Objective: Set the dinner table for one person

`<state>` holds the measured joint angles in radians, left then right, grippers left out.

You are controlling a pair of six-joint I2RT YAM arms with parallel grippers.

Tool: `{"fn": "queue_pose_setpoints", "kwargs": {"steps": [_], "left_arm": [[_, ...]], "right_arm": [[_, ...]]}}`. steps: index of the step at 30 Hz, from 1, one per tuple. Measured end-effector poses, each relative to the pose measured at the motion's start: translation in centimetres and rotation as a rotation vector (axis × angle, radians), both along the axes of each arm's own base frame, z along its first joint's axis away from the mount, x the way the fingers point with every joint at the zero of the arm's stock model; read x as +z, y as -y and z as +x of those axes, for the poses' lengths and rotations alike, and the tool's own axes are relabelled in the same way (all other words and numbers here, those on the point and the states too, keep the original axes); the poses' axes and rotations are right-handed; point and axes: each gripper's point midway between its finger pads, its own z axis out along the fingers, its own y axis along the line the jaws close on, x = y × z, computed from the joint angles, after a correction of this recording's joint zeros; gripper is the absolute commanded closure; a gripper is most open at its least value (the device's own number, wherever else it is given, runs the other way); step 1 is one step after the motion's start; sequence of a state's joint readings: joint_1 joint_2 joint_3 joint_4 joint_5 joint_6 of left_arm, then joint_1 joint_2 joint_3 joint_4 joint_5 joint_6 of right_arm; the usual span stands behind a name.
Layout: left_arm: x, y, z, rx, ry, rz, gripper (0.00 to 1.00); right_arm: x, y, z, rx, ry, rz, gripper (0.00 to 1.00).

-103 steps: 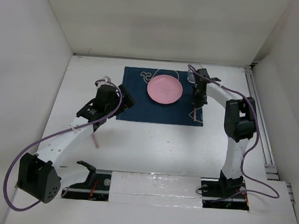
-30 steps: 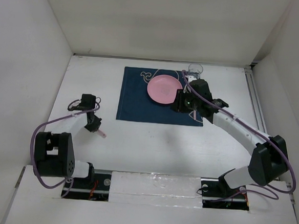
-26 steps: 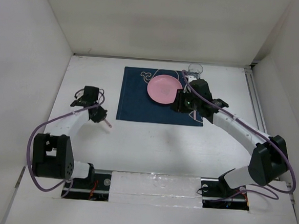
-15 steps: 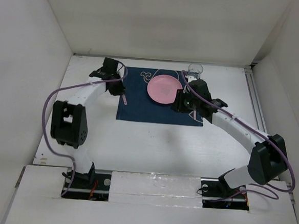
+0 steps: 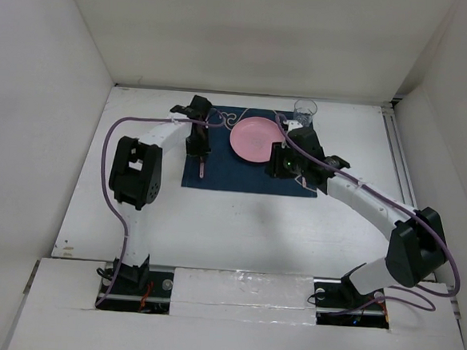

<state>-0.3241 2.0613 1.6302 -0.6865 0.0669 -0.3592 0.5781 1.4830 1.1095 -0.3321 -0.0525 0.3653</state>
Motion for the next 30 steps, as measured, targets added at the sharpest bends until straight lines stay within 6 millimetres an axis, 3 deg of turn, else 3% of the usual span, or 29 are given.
{"fn": "queue_pose_setpoints", "kwargs": {"steps": [13,30], "left_arm": [[-1.3,-1.7,-0.7,-0.019,-0.055,0.085,1.00],[-1.7,-2.2,-0.1,-0.032,-0.065,0.109,1.00]], "right_arm": [[0.0,0.2,0.2,-0.012,0.009,-0.012,0.63],[0.0,-0.3,-0.2,0.002,0.010,-0.015,0.63]]}}
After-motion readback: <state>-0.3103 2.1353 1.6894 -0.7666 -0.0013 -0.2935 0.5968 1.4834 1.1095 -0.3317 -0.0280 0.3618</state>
